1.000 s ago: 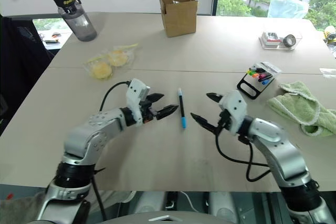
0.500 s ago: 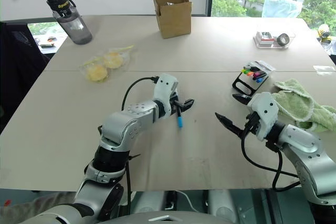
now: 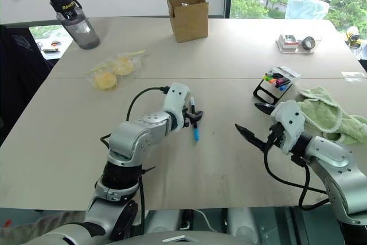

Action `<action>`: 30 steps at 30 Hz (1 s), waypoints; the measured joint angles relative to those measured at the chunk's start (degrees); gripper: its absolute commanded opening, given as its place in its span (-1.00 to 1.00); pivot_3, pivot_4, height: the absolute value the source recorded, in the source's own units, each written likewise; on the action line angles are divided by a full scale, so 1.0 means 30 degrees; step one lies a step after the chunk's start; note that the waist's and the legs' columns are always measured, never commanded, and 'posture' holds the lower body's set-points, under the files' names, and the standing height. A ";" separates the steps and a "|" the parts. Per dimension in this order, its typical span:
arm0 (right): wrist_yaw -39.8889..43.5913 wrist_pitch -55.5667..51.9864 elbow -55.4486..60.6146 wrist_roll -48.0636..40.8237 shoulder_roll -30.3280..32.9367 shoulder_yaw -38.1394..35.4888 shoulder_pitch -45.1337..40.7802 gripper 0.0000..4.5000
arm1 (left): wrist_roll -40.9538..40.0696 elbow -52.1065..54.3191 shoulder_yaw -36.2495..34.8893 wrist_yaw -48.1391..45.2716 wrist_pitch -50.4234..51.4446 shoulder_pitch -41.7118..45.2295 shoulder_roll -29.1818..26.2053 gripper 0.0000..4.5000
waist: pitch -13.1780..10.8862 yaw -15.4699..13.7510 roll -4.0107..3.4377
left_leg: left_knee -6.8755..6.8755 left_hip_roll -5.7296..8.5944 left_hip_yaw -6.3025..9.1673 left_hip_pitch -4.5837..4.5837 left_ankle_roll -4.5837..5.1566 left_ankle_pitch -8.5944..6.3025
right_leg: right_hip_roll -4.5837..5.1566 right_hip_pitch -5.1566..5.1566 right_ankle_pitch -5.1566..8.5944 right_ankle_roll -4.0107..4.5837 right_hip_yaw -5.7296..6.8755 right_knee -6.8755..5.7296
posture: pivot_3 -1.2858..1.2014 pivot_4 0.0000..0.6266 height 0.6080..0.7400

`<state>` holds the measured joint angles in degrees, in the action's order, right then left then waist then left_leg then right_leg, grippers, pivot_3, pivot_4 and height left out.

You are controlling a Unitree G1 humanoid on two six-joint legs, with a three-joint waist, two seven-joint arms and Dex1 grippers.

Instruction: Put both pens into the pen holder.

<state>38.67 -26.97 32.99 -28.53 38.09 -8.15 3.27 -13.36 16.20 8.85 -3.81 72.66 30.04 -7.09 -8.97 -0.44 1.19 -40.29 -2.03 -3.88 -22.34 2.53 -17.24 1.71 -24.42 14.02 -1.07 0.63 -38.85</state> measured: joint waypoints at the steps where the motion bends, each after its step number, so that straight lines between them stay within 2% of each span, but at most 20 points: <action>1: 0.0111 -0.0351 0.0174 -0.0339 0.0182 -0.0121 0.0304 1.00 | -0.0003 -0.0005 -0.0160 -0.0073 0.0299 0.0128 0.0044 -0.14 | 0.0002 -0.0066 0.0001 | 0.0000 0.0002 0.0000 -0.0004 0.0000 0.0000 | 0.0004 0.0002 0.0000 -0.0001 0.0003 0.0006 | 0.03 -0.52 0.93; 5: 0.0313 -0.0904 0.0673 -0.0803 0.0601 -0.0496 0.0883 1.00 | -0.0141 -0.0121 -0.0255 -0.0344 0.0854 0.0219 0.0508 -0.93 | 0.0004 -0.0098 0.0006 | 0.0010 0.0008 0.0002 0.0090 0.0046 -0.0028 | 0.0022 0.0105 0.0005 -0.0002 0.0010 0.0030 | 0.03 -0.52 0.93; 6: 0.0369 -0.0971 0.0714 -0.0853 0.0691 -0.0530 0.1032 1.00 | -0.0133 -0.0285 -0.0342 -0.0379 0.0906 0.0241 0.0508 -0.98 | 0.0002 -0.0083 0.0009 | 0.0027 0.0005 0.0003 0.0168 0.0055 -0.0034 | 0.0021 0.0191 0.0008 -0.0001 0.0010 0.0041 | 0.03 -0.52 0.93; 14: 0.0267 -0.1359 0.0640 -0.1040 0.0568 -0.0532 0.0883 1.00 | -0.0081 -0.0499 -0.0516 -0.0537 0.0613 0.0215 0.0477 -0.98 | 0.0003 -0.0025 0.0007 | 0.0033 -0.0010 0.0006 0.0203 0.0056 -0.0035 | 0.0018 0.0222 0.0009 0.0003 0.0008 0.0043 | 0.03 -0.52 0.93; 20: 0.0100 -0.3267 0.0061 -0.3374 -0.0060 -0.0676 0.0279 1.00 | -0.1016 -0.0893 -0.1401 -0.2228 -0.0771 -0.0015 0.0549 -0.98 | -0.0013 -0.0074 0.0022 | 0.0032 -0.0010 0.0005 0.0183 0.0056 -0.0036 | 0.0067 0.0215 0.0007 0.0006 0.0013 0.0066 | 0.03 -0.52 0.93; 25: -0.1423 -0.5682 -0.0284 -0.8130 -0.1136 -0.2360 -0.1437 1.00 | -0.3928 0.0178 -0.2299 -0.5663 -0.1911 -0.0459 0.0340 -0.98 | -0.0023 -0.0104 0.0016 | 0.0033 -0.0021 0.0034 0.0138 0.0056 -0.0037 | 0.0085 0.0203 0.0007 0.0009 0.0041 0.0106 | 0.03 -0.52 0.93; 30: -0.3431 -0.7072 -0.0798 -1.1922 -0.2147 -0.2951 -0.1911 1.00 | -0.9368 0.1280 -0.5727 -0.7937 -0.1217 -0.0431 0.1451 -0.98 | -0.0022 -0.0096 0.0014 | 0.0039 -0.0017 0.0044 0.0112 0.0064 -0.0041 | 0.0083 0.0206 0.0005 0.0005 0.0052 0.0162 | 0.03 -0.52 0.93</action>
<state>28.37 -48.19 30.60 -64.30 31.65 -17.00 -2.46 -41.47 20.04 -8.33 -27.62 69.01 28.75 -2.74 -9.04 -0.72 1.23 -40.17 -2.08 -3.75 -22.00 2.72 -17.37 1.96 -23.81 14.03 -1.05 0.79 -38.37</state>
